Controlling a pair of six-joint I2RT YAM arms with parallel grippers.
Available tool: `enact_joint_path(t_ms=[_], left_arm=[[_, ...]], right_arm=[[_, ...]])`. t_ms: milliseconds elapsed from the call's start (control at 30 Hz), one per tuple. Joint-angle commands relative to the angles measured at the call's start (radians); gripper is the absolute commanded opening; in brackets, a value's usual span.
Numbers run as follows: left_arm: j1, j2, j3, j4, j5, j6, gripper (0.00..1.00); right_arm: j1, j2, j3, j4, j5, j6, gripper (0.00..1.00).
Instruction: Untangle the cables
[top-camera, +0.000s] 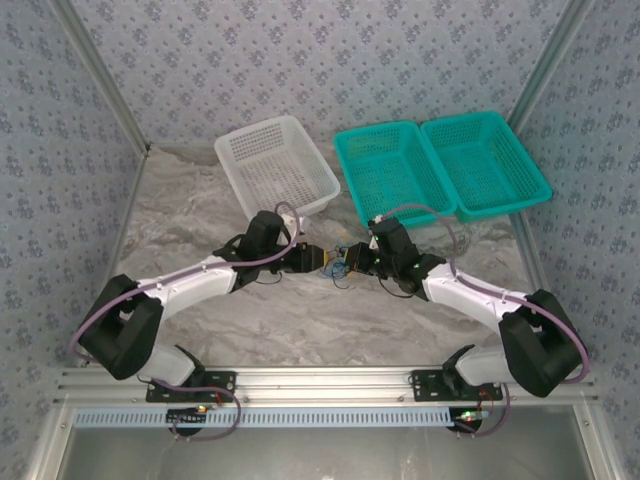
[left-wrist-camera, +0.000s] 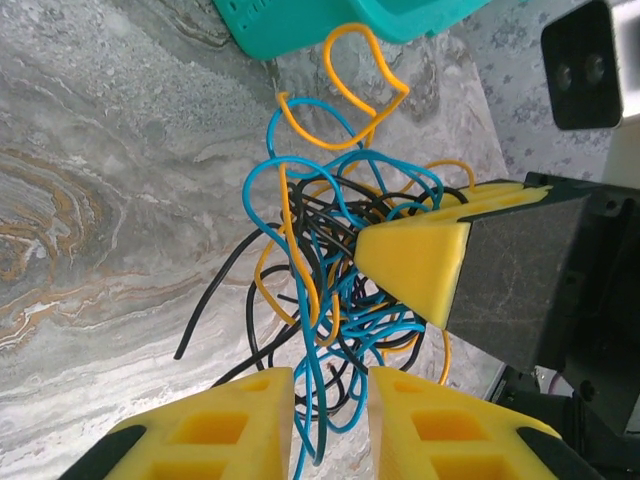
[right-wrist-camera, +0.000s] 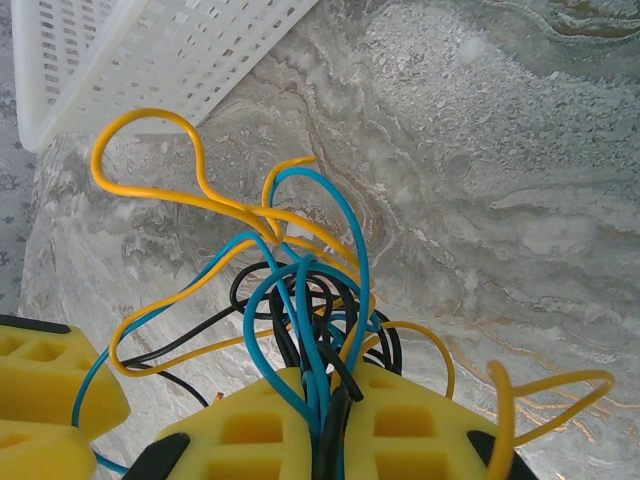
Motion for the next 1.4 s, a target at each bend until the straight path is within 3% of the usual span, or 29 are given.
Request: enact_joint_path(t_ms=[0, 233, 300, 567, 967, 1100, 1167, 1233, 1333, 1367], left_arm=[[-0.008, 0.016, 0.043, -0.039, 0.014, 0.036, 0.23], [-0.009, 0.040, 0.074, -0.076, 0.002, 0.033, 0.09], [-0.010, 0.040, 0.071, -0.076, -0.014, 0.026, 0.00], [-0.002, -0.036, 0.033, -0.112, -0.188, -0.027, 0.00], [0.057, -0.137, -0.056, -0.038, -0.280, -0.120, 0.00], [0.100, -0.175, -0.110, 0.028, -0.274, -0.167, 0.00], [0.118, -0.170, -0.112, 0.052, -0.217, -0.153, 0.00], [0.119, -0.149, -0.099, 0.053, -0.170, -0.145, 0.00], [0.118, -0.100, -0.102, 0.130, -0.089, -0.185, 0.00], [0.118, -0.086, -0.100, 0.143, -0.075, -0.193, 0.00]], right_arm=[[0.010, 0.005, 0.029, -0.020, 0.003, 0.001, 0.00], [0.010, 0.005, 0.027, -0.022, 0.008, 0.001, 0.00], [0.011, 0.006, 0.030, -0.031, 0.022, 0.005, 0.00], [0.012, 0.018, 0.019, -0.161, 0.159, 0.027, 0.07], [0.013, 0.046, 0.062, -0.408, 0.362, 0.091, 0.10], [0.004, 0.047, 0.068, -0.483, 0.413, 0.098, 0.28], [0.003, 0.035, 0.064, -0.464, 0.391, 0.070, 0.35], [0.006, 0.006, 0.045, -0.364, 0.316, 0.005, 0.49], [0.011, -0.021, 0.046, -0.262, 0.216, -0.056, 0.99], [0.016, -0.025, 0.054, -0.254, 0.209, -0.067, 1.00]])
